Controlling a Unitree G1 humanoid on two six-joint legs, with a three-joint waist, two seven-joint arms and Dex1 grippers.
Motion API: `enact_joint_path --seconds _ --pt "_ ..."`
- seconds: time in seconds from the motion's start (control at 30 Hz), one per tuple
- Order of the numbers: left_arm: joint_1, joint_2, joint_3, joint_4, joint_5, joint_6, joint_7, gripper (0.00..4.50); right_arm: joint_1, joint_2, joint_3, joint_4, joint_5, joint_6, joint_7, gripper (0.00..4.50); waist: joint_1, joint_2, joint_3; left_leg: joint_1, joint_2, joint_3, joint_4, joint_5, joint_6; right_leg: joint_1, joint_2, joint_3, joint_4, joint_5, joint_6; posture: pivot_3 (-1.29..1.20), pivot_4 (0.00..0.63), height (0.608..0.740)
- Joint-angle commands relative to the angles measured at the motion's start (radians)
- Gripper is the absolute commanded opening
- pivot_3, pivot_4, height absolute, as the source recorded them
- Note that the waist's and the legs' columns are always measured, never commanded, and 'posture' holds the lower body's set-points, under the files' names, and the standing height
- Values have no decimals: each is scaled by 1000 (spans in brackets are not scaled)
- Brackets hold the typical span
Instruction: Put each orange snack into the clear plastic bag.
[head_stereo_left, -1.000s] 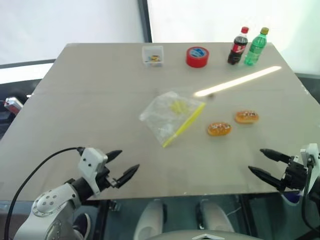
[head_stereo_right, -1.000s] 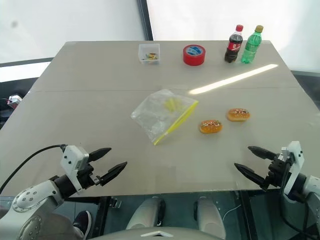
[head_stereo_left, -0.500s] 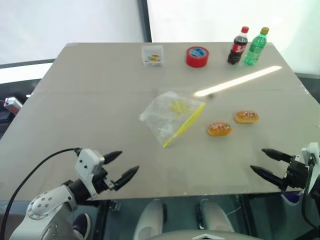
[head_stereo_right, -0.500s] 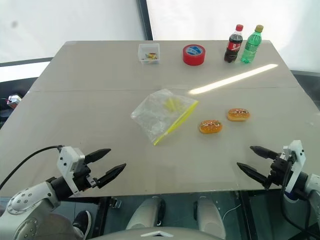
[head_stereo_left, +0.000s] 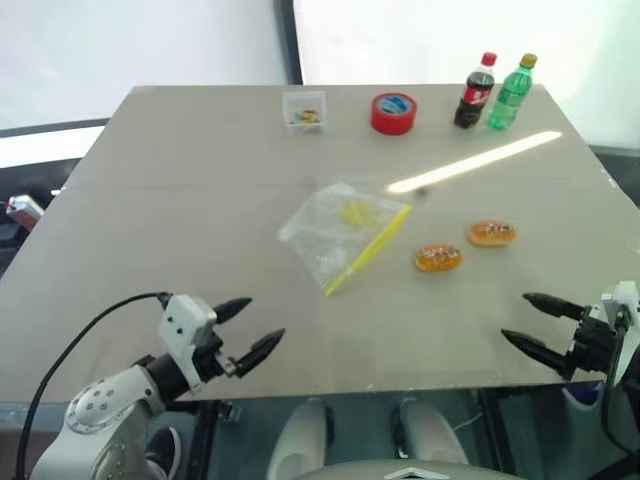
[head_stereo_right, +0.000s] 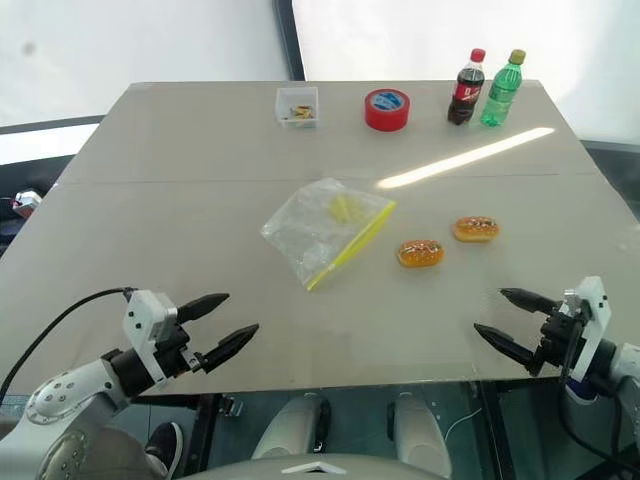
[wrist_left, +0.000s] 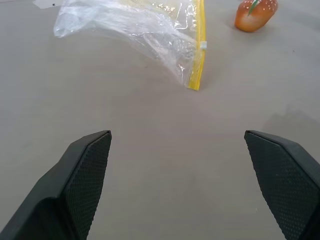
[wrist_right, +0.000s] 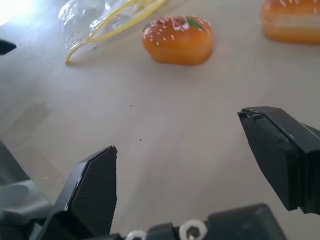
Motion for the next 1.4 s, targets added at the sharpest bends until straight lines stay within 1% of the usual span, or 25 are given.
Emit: enact_joint_path --seconds 0.03,0.13,0.17,0.2,0.27,0.37,0.43,0.5,0.53,0.6,0.7,0.73,0.77,0.83,0.97,1.0,1.07,1.13,1.2,1.3,1.4 --pt "-92 -33 -34 37 -9 63 67 4500 -63 18 56 -75 -55 -113 -5 4466 0 0 0 0 0 0 0 0 0 0 0 0 0 0 0 0 150 740" --pt "-231 -96 -77 103 -53 206 164 4500 -148 12 126 -106 -163 -167 -51 4466 1 1 0 0 0 -1 1 0 0 0 0 -1 2 0 1 0 150 740" --pt "-273 -132 -81 118 -93 254 192 4500 -183 11 149 -113 -190 -177 -64 4466 1 1 0 0 -1 -2 2 0 0 0 1 -2 2 0 1 0 150 740" --pt "-327 -185 -73 137 -157 313 237 4500 -223 18 168 -131 -199 -158 -91 4466 1 0 0 0 -1 -3 2 0 0 0 0 -2 2 1 1 0 150 740" --pt "-400 -252 -70 168 -231 388 284 4500 -272 32 191 -154 -195 -118 -125 4466 2 0 1 -1 -1 -4 3 0 0 0 -1 -2 2 1 1 0 150 740" --pt "-531 -358 -101 299 -243 470 352 4500 -312 44 244 -163 -215 -115 -139 4466 8 -1 1 -2 -3 -7 4 0 0 0 -1 -5 2 1 1 0 150 740" --pt "-606 -426 -109 395 -255 495 368 4500 -326 56 268 -159 -222 -110 -158 4466 12 -1 0 -3 -5 -11 4 0 0 1 -1 -7 2 1 1 0 150 740" --pt "-663 -469 -116 476 -221 480 396 4500 -337 64 280 -153 -229 -110 -171 4466 13 1 -1 -4 -5 -14 4 0 0 1 -2 -8 2 1 1 0 150 740" --pt "-688 -490 -108 511 -215 474 412 4500 -342 65 284 -148 -231 -112 -176 4466 16 1 -1 -3 -6 -15 4 0 -1 1 -2 -8 2 1 1 0 150 740" --pt "-748 -546 -54 580 -249 478 461 4500 -347 69 286 -142 -238 -114 -187 4466 18 1 -1 -3 -7 -15 4 0 -1 1 -2 -8 2 1 1 0 150 740" --pt "-816 -593 32 624 -342 514 498 3795 -338 75 284 -144 -243 -113 -208 4500 22 1 -1 -3 -7 -16 5 1 -1 2 -3 -8 3 1 1 0 150 740" --pt "-839 -599 56 641 -361 526 514 3437 -332 78 284 -141 -246 -117 -214 4500 21 1 -1 -3 -7 -16 5 1 -1 2 -2 -8 3 1 1 0 150 740" --pt "-858 -601 73 656 -372 534 526 2916 -328 80 285 -137 -248 -121 -219 4500 21 1 -1 -4 -7 -16 6 1 -1 1 -2 -8 3 1 1 0 150 740" --pt "-881 -598 91 667 -382 563 558 2055 -322 88 291 -131 -254 -129 -228 4500 20 1 -1 -4 -7 -16 6 1 -1 1 -2 -10 3 1 1 0 150 740" --pt "-903 -617 146 627 -517 696 637 170 -323 104 303 -124 -269 -122 -250 4500 15 1 -1 -5 -7 -18 6 1 -2 1 -2 -10 3 1 1 0 150 740" --pt "-908 -622 160 615 -553 725 661 27 -327 107 308 -119 -275 -123 -253 4500 13 1 -1 -5 -7 -18 6 1 -2 1 -2 -10 3 1 1 0 150 740" --pt "-917 -639 207 592 -670 775 744 27 -351 111 326 -88 -340 -164 -283 4500 11 1 -1 -5 -7 -19 6 2 -3 1 -2 -10 3 1 1 0 150 740" --pt "-922 -654 253 570 -812 793 849 27 -390 135 338 -62 -393 -148 -345 4500 7 0 0 -6 -7 -19 7 3 -4 1 -3 -10 3 1 1 0 150 740" --pt "-900 -652 267 527 -1007 782 968 27 -437 147 383 -37 -481 -162 -384 4500 0 0 0 -5 -7 -19 8 4 -6 1 -3 -10 4 1 1 0 150 740" --pt "-852 -624 231 470 -1237 731 1117 27 -492 157 442 14 -590 -218 -427 4500 -2 0 0 -5 -5 -19 7 4 -7 0 -3 -9 5 1 1 0 150 740" --pt "-784 -559 157 409 -1399 674 1208 27 -552 210 488 71 -643 -214 -484 4500 2 0 0 -4 -5 -19 7 5 -8 0 -2 -9 6 1 1 0 150 740"
